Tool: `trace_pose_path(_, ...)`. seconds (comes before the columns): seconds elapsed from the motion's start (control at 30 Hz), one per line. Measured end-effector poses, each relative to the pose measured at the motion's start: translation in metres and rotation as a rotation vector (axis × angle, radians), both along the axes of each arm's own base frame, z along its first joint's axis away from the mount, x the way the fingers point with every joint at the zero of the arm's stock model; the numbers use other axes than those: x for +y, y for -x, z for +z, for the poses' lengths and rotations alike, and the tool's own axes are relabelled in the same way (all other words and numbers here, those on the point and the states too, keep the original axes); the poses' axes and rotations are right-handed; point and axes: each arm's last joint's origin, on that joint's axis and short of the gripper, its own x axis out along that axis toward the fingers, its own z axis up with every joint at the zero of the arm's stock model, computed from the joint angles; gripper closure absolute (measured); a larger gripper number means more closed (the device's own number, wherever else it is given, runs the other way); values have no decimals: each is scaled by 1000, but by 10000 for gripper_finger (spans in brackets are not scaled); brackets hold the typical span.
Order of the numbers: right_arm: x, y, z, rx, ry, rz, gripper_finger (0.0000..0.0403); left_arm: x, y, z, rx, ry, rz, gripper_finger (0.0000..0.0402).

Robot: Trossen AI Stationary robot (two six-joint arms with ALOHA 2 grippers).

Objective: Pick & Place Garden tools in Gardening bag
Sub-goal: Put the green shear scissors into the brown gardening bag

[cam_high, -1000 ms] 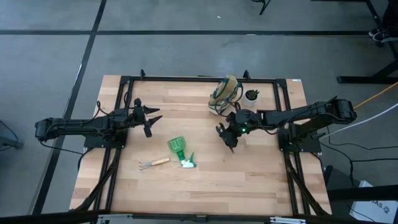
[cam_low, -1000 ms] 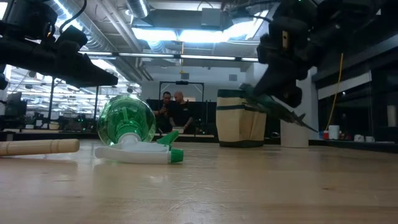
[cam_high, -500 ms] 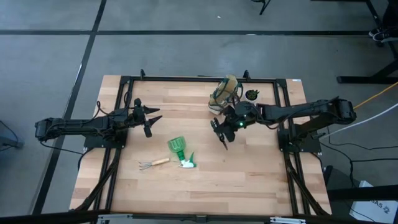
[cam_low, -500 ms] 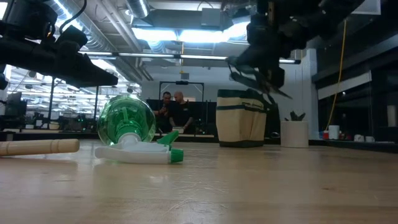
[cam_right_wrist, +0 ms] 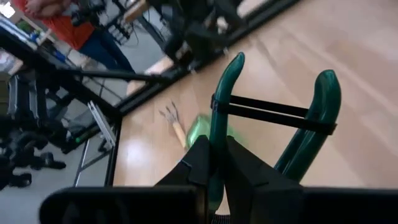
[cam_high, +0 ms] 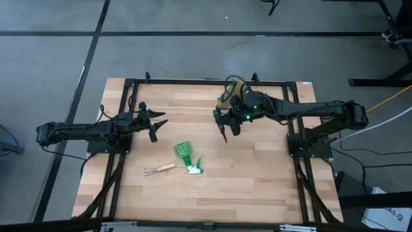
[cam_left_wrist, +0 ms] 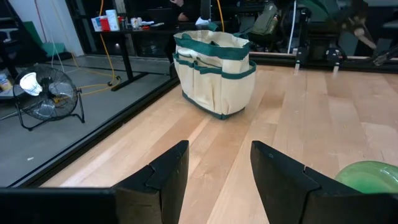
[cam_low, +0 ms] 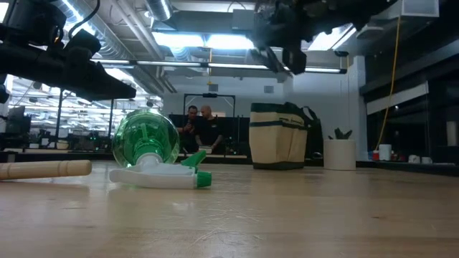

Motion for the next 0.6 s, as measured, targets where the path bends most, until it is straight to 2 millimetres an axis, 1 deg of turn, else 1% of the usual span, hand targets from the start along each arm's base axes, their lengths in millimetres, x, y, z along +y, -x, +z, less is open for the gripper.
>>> trace_pose_path(0.33,-19,-4,42,-121,70,-10,376,0,0,0,0,0,0,233)
trace_pose_path(0.5,-28,-3,55,-158,79,27,376,0,0,0,0,0,0,233)
trace_pose_path(0.6,-33,-2,60,-157,84,13,376,0,0,0,0,0,0,233)
